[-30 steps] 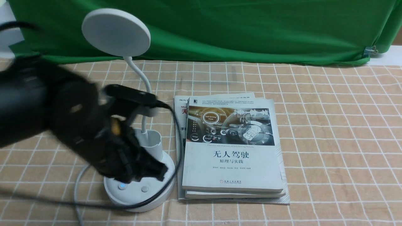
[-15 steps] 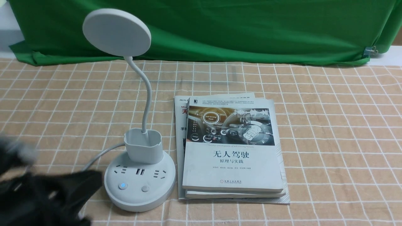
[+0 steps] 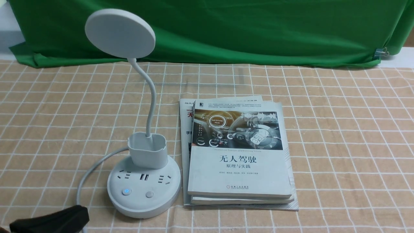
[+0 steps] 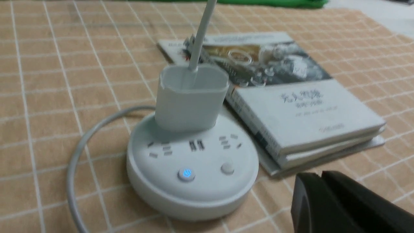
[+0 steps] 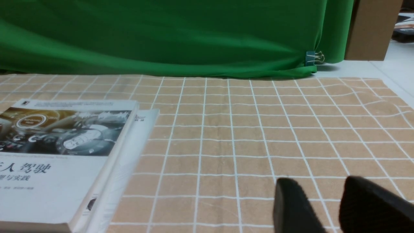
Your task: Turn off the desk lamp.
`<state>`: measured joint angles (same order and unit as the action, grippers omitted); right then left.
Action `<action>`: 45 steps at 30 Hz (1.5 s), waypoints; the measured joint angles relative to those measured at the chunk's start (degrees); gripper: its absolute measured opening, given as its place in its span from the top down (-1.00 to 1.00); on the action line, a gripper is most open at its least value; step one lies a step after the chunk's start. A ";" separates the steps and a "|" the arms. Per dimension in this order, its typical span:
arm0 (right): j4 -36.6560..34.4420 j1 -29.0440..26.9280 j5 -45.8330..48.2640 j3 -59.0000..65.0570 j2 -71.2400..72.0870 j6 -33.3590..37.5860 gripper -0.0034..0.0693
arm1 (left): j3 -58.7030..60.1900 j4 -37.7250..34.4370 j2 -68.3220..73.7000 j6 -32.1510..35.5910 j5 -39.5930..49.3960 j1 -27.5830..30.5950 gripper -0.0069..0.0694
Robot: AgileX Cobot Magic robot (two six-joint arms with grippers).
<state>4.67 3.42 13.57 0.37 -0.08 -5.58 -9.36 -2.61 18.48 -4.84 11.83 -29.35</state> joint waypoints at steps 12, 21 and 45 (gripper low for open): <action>0.00 0.00 0.00 0.00 0.00 0.00 0.24 | 0.40 5.88 -0.10 0.40 -0.26 0.00 0.80; 0.00 0.00 0.00 0.00 0.00 0.00 0.24 | 3.04 1.33 -8.50 8.88 -0.08 15.53 0.80; 0.00 0.00 0.00 0.00 0.00 0.00 0.24 | 9.72 -4.67 -18.49 8.35 4.80 32.01 0.80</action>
<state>4.67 3.42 13.57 0.37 -0.08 -5.58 0.36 -7.28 -0.02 3.51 16.64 2.66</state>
